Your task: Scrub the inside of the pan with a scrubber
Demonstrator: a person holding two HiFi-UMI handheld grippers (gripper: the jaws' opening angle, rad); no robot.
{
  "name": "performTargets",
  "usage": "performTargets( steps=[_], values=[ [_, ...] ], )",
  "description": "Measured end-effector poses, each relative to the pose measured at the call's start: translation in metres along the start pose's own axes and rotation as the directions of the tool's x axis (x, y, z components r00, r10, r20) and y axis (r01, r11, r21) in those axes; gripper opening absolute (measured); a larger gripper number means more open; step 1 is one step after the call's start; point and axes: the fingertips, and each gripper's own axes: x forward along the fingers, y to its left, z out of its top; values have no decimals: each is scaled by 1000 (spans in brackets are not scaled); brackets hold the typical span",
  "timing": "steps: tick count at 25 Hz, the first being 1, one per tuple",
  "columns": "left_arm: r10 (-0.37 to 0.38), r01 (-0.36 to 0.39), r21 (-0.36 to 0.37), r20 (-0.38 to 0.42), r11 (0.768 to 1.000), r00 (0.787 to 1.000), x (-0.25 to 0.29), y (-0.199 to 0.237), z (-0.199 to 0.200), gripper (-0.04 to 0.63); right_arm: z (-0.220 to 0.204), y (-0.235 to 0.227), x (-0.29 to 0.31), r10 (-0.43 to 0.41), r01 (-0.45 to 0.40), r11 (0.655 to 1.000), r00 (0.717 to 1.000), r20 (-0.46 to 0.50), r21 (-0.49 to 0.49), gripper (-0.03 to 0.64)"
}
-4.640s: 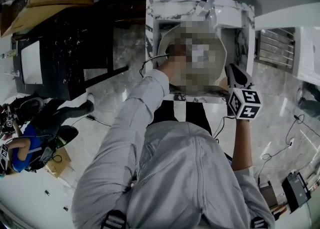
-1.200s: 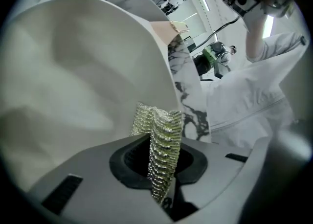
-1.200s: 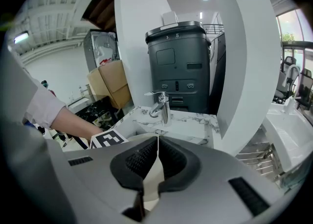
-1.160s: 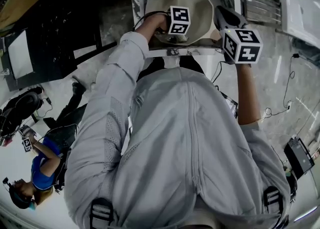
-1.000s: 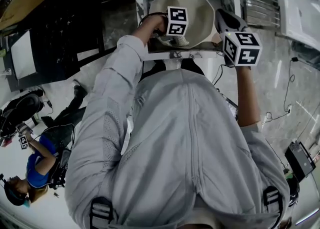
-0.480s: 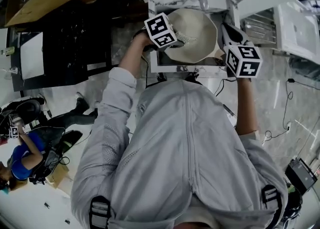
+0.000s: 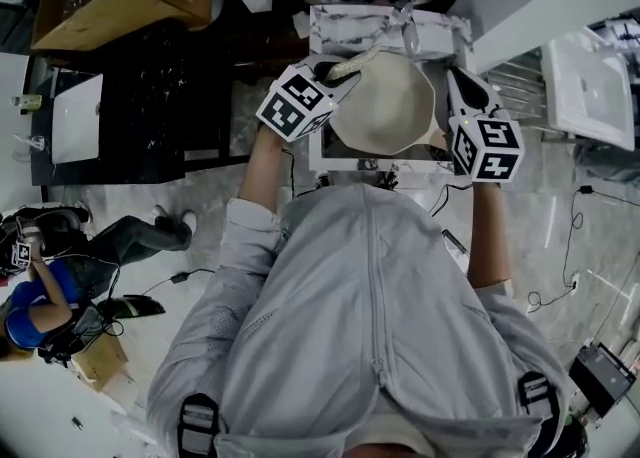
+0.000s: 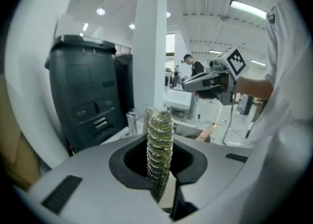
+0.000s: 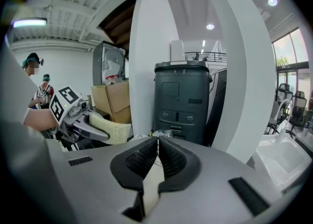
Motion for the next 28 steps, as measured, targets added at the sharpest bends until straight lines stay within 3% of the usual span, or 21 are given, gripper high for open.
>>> performTargets(
  steps=[2, 5, 12, 18, 23, 28],
  values=[
    [123, -125, 16, 74, 992, 990, -15, 16, 18, 66, 11, 2, -1, 1, -1, 1000, 1000, 23, -17, 37],
    [232, -240, 28, 178, 970, 956, -38, 27, 45, 66, 26, 4, -5, 0, 3, 999, 998, 56, -44, 37],
    [332, -351, -23, 394, 936, 857, -93, 37, 105, 66, 70, 7, -21, 14, 0, 995, 990, 140, -96, 37],
    [401, -441, -34, 483, 897, 778, -129, 42, 132, 66, 106, 12, -33, 24, 7, 989, 977, 210, -147, 37],
    [398, -423, -76, 523, 903, 754, -142, 40, 145, 66, 123, 15, -40, 20, 25, 983, 970, 240, -180, 35],
    [401, -443, -45, 515, 895, 757, -143, 38, 149, 66, 128, 16, -43, 6, 46, 978, 969, 246, -205, 35]
  ],
)
